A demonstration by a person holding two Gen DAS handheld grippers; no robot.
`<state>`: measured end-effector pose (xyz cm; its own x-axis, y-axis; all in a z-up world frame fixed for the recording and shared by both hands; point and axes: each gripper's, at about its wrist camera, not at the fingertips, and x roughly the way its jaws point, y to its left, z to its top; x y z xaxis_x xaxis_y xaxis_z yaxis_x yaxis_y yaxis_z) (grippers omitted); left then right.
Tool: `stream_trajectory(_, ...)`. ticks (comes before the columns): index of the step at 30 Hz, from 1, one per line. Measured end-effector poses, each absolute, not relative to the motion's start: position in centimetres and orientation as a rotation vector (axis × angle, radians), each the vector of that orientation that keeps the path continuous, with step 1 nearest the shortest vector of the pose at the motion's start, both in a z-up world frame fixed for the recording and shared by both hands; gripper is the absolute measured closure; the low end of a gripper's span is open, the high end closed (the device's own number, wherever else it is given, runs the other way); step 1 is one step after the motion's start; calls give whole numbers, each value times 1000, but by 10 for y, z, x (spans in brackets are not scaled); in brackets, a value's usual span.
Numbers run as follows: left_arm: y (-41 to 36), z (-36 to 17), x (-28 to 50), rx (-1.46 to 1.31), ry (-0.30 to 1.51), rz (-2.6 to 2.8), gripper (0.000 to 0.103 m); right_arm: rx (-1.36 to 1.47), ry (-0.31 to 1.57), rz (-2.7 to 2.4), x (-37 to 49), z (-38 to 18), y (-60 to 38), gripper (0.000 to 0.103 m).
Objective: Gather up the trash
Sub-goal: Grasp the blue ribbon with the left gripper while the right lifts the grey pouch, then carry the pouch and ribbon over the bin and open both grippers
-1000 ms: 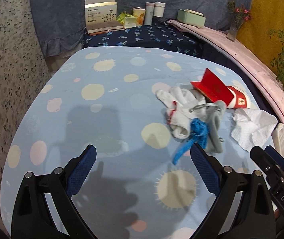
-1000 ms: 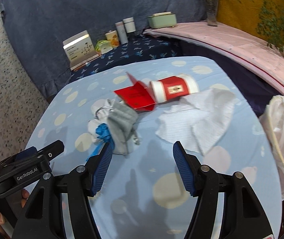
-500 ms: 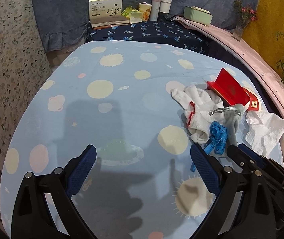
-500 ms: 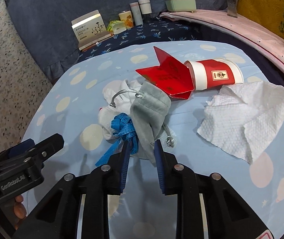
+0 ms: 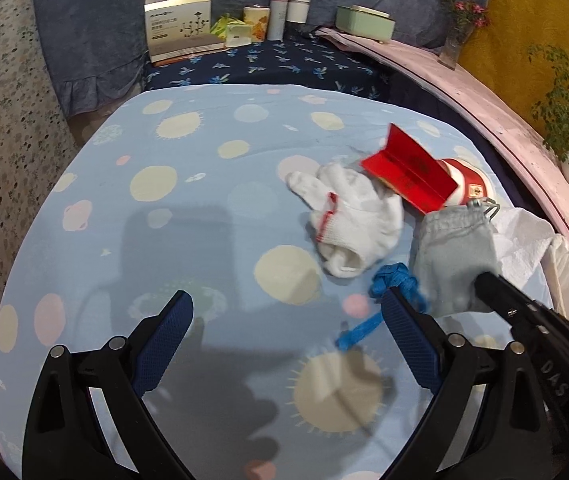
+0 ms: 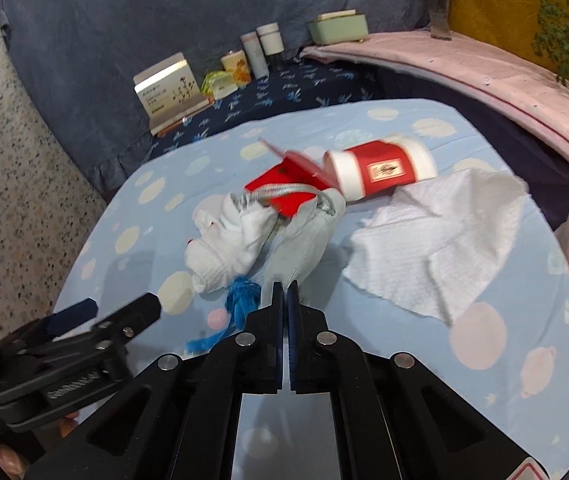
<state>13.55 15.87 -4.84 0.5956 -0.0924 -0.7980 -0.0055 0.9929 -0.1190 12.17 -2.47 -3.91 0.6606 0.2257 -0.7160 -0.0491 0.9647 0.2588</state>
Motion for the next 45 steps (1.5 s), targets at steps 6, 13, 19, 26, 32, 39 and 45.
stream_trajectory(6, 129, -53, 131, -121, 957, -120, 12, 256, 793, 106, 102, -25, -55, 101)
stream_trajectory(13, 99, -70, 138, -115, 1004, -154, 16, 281, 809, 64, 90, -32, -82, 101)
stream_trajectory(19, 87, -83, 154, -99, 1035, -159, 37, 296, 816, 50, 85, -39, -95, 101)
stream_trajectory(26, 79, -84, 160, -70, 1043, -169, 76, 302, 820, 59, 84, -41, -96, 101)
stream_trajectory(32, 73, -73, 149, -58, 1017, -183, 81, 294, 789, 82, 82, -28, -90, 101)
stream_trajectory(39, 68, -49, 130, -72, 983, -197, 81, 286, 723, 109, 72, 1, -86, 101)
stream_trajectory(45, 59, -21, 116, -75, 936, -228, 81, 290, 644, 108, 60, 34, -95, 101)
